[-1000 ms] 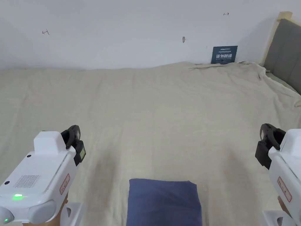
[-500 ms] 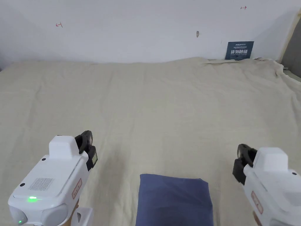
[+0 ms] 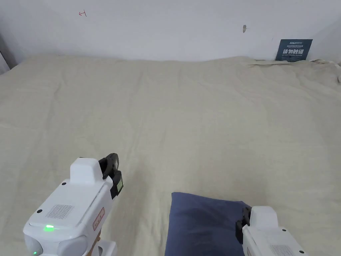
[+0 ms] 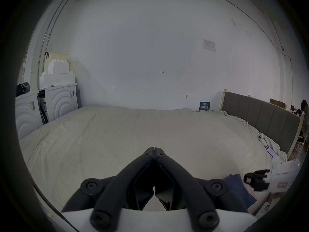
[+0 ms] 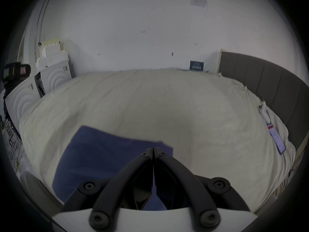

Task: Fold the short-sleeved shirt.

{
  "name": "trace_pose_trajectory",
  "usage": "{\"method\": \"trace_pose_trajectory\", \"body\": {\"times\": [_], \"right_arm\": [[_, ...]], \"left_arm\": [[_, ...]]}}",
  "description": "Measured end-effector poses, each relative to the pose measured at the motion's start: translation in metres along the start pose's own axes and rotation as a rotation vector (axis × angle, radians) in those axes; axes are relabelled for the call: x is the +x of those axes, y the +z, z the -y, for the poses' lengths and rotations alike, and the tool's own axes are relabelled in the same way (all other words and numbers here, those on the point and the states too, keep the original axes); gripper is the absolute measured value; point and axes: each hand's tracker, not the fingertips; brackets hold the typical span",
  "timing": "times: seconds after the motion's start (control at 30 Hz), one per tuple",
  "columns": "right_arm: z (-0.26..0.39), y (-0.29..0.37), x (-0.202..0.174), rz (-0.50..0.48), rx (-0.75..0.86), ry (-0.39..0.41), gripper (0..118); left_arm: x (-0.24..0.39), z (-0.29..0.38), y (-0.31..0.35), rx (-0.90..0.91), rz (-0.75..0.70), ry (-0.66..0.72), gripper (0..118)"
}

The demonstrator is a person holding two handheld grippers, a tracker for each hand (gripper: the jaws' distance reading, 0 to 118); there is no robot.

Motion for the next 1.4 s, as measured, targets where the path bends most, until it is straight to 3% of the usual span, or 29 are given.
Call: {"method": "trace_pose_trajectory", "body": {"times": [0.13,0.3,0.5,0.57,0.63,0.7,0.73,0.77,1.0,1.13,1.23,1.27,1.3,1.37,1.4], "right_arm": [[0.021,-0.014,-0.006,0.003,-0.066,0.004,0],[0.036,-0.015,-0.016,0.028,-0.072,-0.077,0],[0.039,-0.017,-0.012,0.031,-0.071,-0.054,0],[0.038,-0.018,-0.011,0.025,-0.076,-0.062,0],[0.039,-0.019,-0.010,0.023,-0.076,-0.062,0],[0.039,-0.019,-0.009,0.022,-0.074,-0.064,0],[0.039,-0.019,-0.009,0.022,-0.075,-0.065,0],[0.040,-0.019,-0.007,0.020,-0.077,-0.066,0],[0.040,-0.020,-0.004,0.010,-0.081,-0.066,0],[0.040,-0.021,-0.003,0.008,-0.081,-0.066,0],[0.040,-0.021,-0.003,0.005,-0.083,-0.065,0],[0.040,-0.021,-0.003,0.003,-0.084,-0.063,0],[0.040,-0.021,-0.003,0.002,-0.084,-0.061,0],[0.040,-0.021,-0.003,0.002,-0.084,-0.055,0],[0.040,-0.021,-0.003,0.001,-0.085,-0.052,0]], "left_arm": [[-0.001,0.009,-0.004,-0.036,0.005,0.016,0],[0.001,0.022,-0.011,-0.138,0.048,0.063,0],[0.014,0.046,-0.032,-0.372,0.168,0.175,1],[0.022,0.054,-0.040,-0.435,0.210,0.200,7],[0.029,0.061,-0.051,-0.530,0.239,0.213,31],[0.035,0.072,-0.064,-0.619,0.281,0.227,81],[0.037,0.078,-0.070,-0.654,0.304,0.230,94],[0.040,0.082,-0.076,-0.702,0.329,0.234,100],[0.055,0.102,-0.107,-0.832,0.428,0.280,101],[0.066,0.108,-0.122,-0.884,0.434,0.264,91],[0.070,0.107,-0.125,-0.902,0.440,0.214,75],[0.069,0.106,-0.125,-0.907,0.455,0.202,66],[0.069,0.105,-0.126,-0.915,0.479,0.207,47],[0.070,0.105,-0.128,-0.929,0.463,0.219,41],[0.070,0.107,-0.130,-0.933,0.462,0.214,30]]}}
